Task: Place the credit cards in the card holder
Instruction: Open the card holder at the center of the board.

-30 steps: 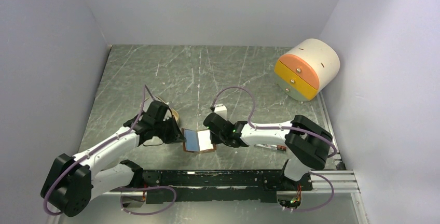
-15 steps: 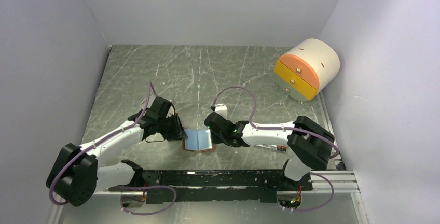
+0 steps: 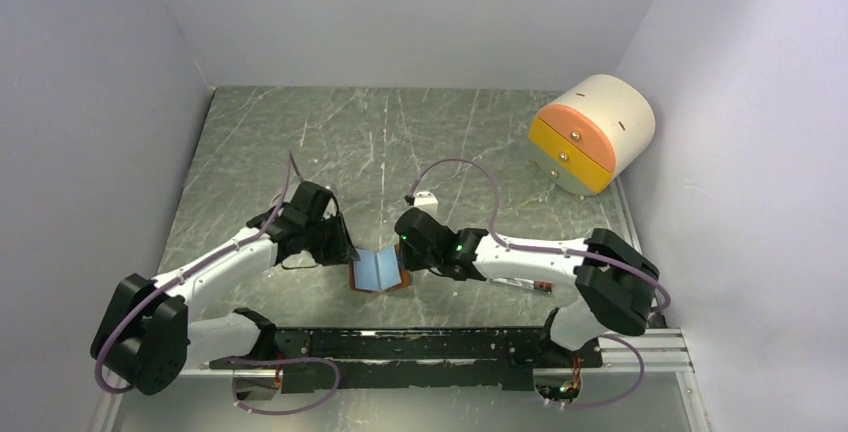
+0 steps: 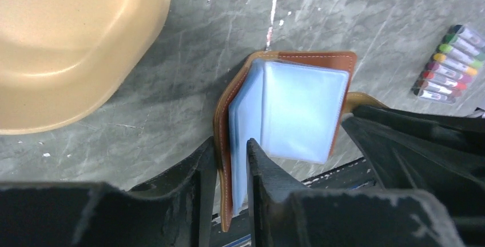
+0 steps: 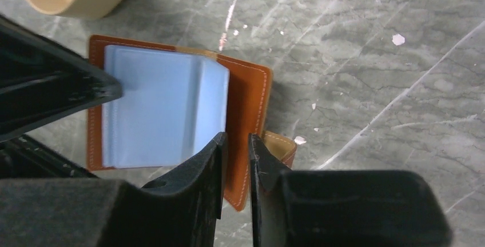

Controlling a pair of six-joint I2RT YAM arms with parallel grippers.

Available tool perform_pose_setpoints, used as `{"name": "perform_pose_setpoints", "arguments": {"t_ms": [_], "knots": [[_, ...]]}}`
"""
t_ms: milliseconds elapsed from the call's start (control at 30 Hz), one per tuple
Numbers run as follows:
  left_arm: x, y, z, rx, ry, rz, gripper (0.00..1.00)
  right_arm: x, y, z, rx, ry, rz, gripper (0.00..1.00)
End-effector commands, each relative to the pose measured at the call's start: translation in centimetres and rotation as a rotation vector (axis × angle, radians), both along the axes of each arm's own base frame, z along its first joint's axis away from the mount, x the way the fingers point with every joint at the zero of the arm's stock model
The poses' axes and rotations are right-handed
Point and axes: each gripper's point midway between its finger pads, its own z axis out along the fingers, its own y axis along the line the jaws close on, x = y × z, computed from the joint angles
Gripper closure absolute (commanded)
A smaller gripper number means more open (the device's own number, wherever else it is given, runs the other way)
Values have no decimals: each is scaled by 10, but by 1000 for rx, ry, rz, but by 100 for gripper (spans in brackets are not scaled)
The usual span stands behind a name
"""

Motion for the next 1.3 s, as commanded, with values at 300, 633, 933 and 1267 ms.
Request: {"name": "perform_pose_setpoints", "arguments": {"t_ms": [300, 633, 933, 1267], "knots": [[16, -18, 3, -44, -44, -64, 84, -3, 40, 62, 216, -55, 70, 79], [19, -24, 3, -61, -31, -73, 86, -14, 70, 50, 273, 0, 157, 85], [20, -26, 11, -70, -31, -69, 91, -18, 77, 59, 272, -11, 162, 81], [19, -29, 11, -88, -28, -79, 91, -6, 50, 27, 98, -36, 76, 77]]}}
